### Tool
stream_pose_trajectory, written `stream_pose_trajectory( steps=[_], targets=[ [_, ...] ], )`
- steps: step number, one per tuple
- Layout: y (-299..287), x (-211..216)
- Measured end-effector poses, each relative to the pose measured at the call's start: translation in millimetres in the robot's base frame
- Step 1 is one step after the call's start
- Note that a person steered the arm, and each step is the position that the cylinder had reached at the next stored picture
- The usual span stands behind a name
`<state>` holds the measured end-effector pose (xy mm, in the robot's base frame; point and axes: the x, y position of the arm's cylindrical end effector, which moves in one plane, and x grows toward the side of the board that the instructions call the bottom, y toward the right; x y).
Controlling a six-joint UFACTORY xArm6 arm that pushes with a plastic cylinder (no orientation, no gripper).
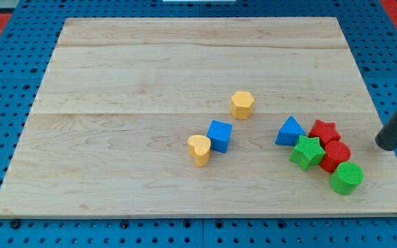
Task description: Separate the red blocks from each other
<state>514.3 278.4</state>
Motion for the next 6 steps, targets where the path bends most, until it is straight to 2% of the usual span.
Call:
stream_pose_trajectory(
  steps=[3,4,5,6],
  targets=[
    [-76,-1],
    [-125,-32],
    [-148,-100],
    [-145,-152]
  ],
)
